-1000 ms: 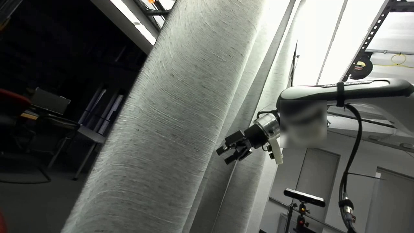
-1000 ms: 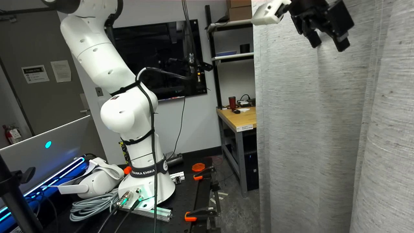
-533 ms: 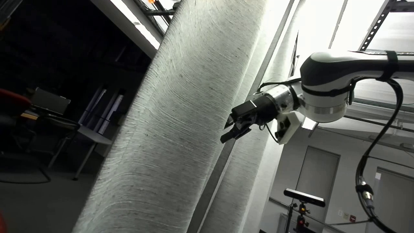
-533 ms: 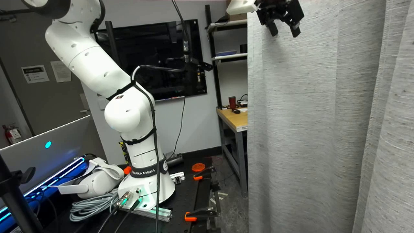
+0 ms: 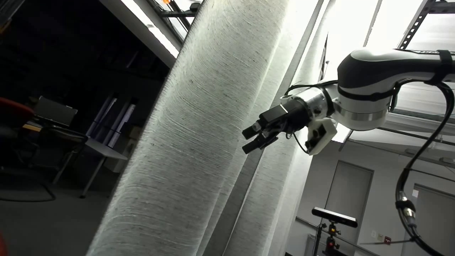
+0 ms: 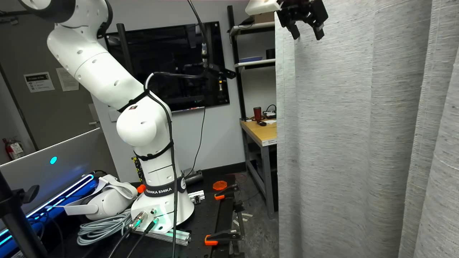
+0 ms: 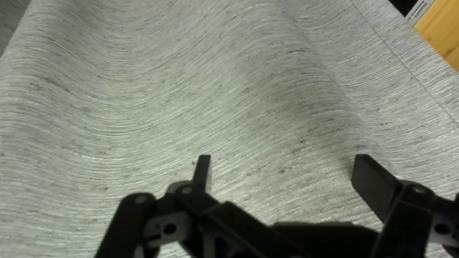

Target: Slide the curtain to the right

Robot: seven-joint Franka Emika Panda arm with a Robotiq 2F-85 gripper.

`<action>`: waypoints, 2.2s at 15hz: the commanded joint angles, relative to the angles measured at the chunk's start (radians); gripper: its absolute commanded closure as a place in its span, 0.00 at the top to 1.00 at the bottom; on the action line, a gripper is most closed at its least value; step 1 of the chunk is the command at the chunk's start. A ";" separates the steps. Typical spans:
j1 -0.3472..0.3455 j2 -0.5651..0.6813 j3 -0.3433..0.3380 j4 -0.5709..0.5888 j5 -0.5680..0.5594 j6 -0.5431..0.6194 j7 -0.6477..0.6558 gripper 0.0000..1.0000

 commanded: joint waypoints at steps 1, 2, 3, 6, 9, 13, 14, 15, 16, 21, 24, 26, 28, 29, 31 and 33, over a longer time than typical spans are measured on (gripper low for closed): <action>-0.004 0.001 0.003 0.002 0.002 -0.002 -0.001 1.00; 0.003 0.002 -0.003 0.002 0.011 -0.005 -0.014 1.00; 0.006 0.004 -0.007 0.003 0.011 -0.005 -0.028 1.00; 0.032 0.011 -0.033 0.008 0.026 -0.012 -0.119 1.00; 0.055 0.013 -0.055 0.011 0.054 -0.021 -0.199 1.00; 0.035 0.012 -0.038 0.004 0.078 -0.017 -0.206 1.00; 0.034 0.013 -0.038 0.004 0.081 -0.021 -0.209 1.00; 0.031 0.013 -0.037 0.004 0.081 -0.021 -0.208 1.00; 0.031 0.013 -0.036 0.004 0.081 -0.021 -0.208 1.00; 0.031 0.013 -0.035 0.004 0.081 -0.021 -0.208 1.00; 0.031 0.013 -0.035 0.004 0.081 -0.021 -0.208 1.00; 0.046 0.016 -0.052 0.013 0.094 -0.054 -0.236 1.00; 0.050 0.019 -0.056 0.017 0.090 -0.065 -0.260 1.00; 0.052 0.021 -0.059 0.020 0.092 -0.074 -0.275 1.00; 0.055 0.024 -0.064 0.022 0.095 -0.084 -0.311 1.00; 0.058 0.027 -0.070 0.025 0.106 -0.106 -0.347 1.00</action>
